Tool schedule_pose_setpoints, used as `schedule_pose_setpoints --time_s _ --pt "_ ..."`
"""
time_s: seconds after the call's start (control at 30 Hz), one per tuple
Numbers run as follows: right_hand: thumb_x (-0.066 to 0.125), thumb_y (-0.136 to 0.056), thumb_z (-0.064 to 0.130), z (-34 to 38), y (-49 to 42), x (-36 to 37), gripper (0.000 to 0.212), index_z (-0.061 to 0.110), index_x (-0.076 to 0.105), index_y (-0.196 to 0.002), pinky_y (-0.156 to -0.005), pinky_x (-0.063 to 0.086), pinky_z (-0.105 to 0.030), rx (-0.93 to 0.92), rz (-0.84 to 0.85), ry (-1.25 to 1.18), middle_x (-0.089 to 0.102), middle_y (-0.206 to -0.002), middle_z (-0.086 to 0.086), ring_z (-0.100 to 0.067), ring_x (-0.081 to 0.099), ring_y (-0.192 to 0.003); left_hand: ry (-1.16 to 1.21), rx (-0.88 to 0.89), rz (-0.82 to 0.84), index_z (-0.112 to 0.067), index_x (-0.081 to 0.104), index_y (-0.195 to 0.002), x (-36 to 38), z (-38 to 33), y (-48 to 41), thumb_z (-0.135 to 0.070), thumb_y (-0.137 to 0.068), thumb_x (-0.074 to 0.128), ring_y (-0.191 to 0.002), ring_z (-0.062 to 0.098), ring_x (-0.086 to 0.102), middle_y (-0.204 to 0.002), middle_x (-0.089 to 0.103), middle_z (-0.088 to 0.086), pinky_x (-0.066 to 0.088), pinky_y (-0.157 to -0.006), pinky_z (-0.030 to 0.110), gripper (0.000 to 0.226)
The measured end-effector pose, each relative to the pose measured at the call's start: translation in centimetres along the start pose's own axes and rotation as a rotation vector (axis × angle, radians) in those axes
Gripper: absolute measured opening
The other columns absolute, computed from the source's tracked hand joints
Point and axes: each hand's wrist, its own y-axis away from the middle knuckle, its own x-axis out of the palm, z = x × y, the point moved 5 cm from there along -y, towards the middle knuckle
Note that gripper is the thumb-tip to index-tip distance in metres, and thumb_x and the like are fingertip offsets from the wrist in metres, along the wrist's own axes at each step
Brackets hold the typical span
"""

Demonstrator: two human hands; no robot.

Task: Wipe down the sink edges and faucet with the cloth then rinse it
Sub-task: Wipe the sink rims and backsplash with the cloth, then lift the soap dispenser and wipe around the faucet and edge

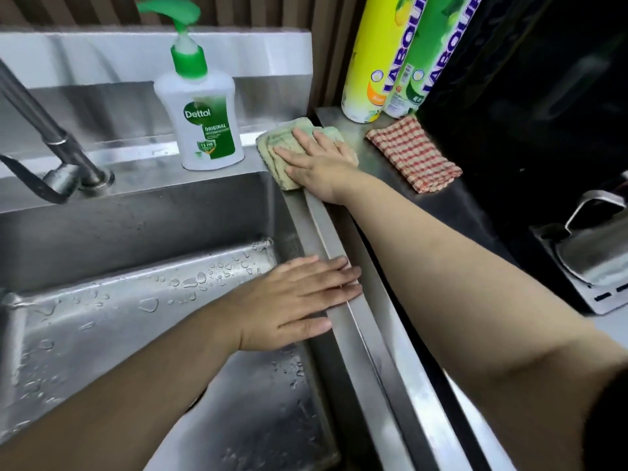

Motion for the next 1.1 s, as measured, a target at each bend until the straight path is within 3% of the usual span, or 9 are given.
schedule_pose_setpoints --time_s 0.13,0.3,0.53,0.67,0.8,0.87,0.93,1.0,1.1 --pt "0.021 -0.1 0.041 0.5 -1.1 -0.1 0.047 0.046 0.014 -0.146 -0.115 -0.005 -0.046 -0.002 0.016 -0.012 -0.01 -0.159 0.008 -0.023 -0.009 -0.146 -0.02 -0.008 -0.001 -0.022 0.027 -0.146 -0.5 -0.2 -0.1 -0.039 -0.098 0.028 -0.144 0.011 0.008 -0.155 0.021 -0.004 0.006 -0.116 0.033 0.051" --pt "0.023 -0.099 0.043 -0.4 3.4 1.3 0.048 0.045 0.011 -0.146 -0.115 -0.008 -0.045 -0.073 0.034 -0.031 -0.013 -0.158 0.008 -0.022 -0.013 -0.145 0.076 -0.06 0.022 -0.023 0.026 -0.146 -1.4 -0.4 -0.3 -0.043 -0.098 0.016 -0.143 0.004 0.008 -0.154 0.021 -0.008 0.01 -0.115 0.032 0.052" --pt "0.02 -0.1 0.04 0.4 -0.7 -0.3 0.049 0.043 0.008 -0.147 -0.114 -0.009 -0.046 -0.036 0.07 0.003 -0.015 -0.158 0.007 -0.023 -0.016 -0.145 -0.052 -0.115 0.018 -0.024 0.017 -0.148 -1.1 0.8 -0.3 -0.048 -0.097 0.017 -0.144 0.009 -0.004 -0.157 0.01 -0.005 0.001 -0.116 0.033 0.056" --pt "0.022 -0.101 0.04 0.0 -1.5 -0.6 0.048 0.04 0.01 -0.148 -0.115 -0.008 -0.046 -0.102 0.048 -0.026 -0.011 -0.159 0.006 -0.023 -0.013 -0.145 -0.003 -0.299 -0.144 -0.032 0.022 -0.144 -3.8 3.2 -0.3 -0.059 -0.092 0.016 -0.142 0.005 0.011 -0.155 0.02 -0.005 0.018 -0.112 0.039 0.06" --pt "0.039 -0.099 0.029 -1.2 -0.9 -1.6 0.047 0.025 0.031 -0.145 -0.117 0.0 -0.033 -0.129 -0.106 -0.341 0.012 -0.159 0.001 -0.018 0.004 -0.146 -0.016 -0.714 -0.814 -0.025 0.044 -0.12 -9.9 7.1 3.2 -0.051 -0.085 0.047 -0.118 0.02 0.04 -0.126 0.044 0.011 0.04 -0.097 0.049 0.044" --pt "0.04 -0.097 0.029 -1.1 -0.6 -1.7 0.046 0.021 0.036 -0.142 -0.117 -0.001 -0.039 0.002 -0.235 -0.24 0.016 -0.158 -0.004 -0.02 0.005 -0.146 -0.055 -0.917 -1.075 -0.016 0.045 -0.12 -12.8 9.0 5.3 -0.043 -0.08 0.06 -0.114 0.03 0.044 -0.122 0.043 0.016 0.04 -0.097 0.044 0.051" --pt "0.026 -0.099 0.035 0.1 -0.2 -0.6 0.051 0.019 0.022 -0.148 -0.114 -0.009 -0.049 0.159 -0.22 -0.032 0.009 -0.159 -0.007 -0.023 -0.003 -0.146 0.097 -1.013 -1.122 -0.017 0.04 -0.128 -14.8 11.0 5.8 -0.042 -0.074 0.071 -0.114 0.024 0.046 -0.127 0.042 0.01 0.037 -0.097 0.034 0.067" --pt "0.017 -0.1 0.037 1.6 -0.2 0.3 0.057 0.013 0.006 -0.15 -0.112 -0.011 -0.053 0.239 -0.17 0.036 0.001 -0.159 -0.011 -0.025 -0.006 -0.146 0.244 -1.033 -1.034 -0.022 0.037 -0.132 -15.6 13.0 5.1 -0.039 -0.071 0.076 -0.111 0.02 0.048 -0.123 0.047 0.001 0.039 -0.095 0.032 0.074" --pt "0.014 -0.1 0.034 3.1 -1.1 0.4 0.058 0.009 -0.003 -0.149 -0.112 -0.012 -0.057 0.261 -0.123 0.068 -0.007 -0.158 -0.013 -0.028 -0.009 -0.145 0.209 -1.023 -0.914 -0.017 0.047 -0.119 -15.7 14.5 4.1 -0.031 -0.074 0.075 -0.102 0.022 0.051 -0.113 0.049 -0.001 0.041 -0.085 0.032 0.054"
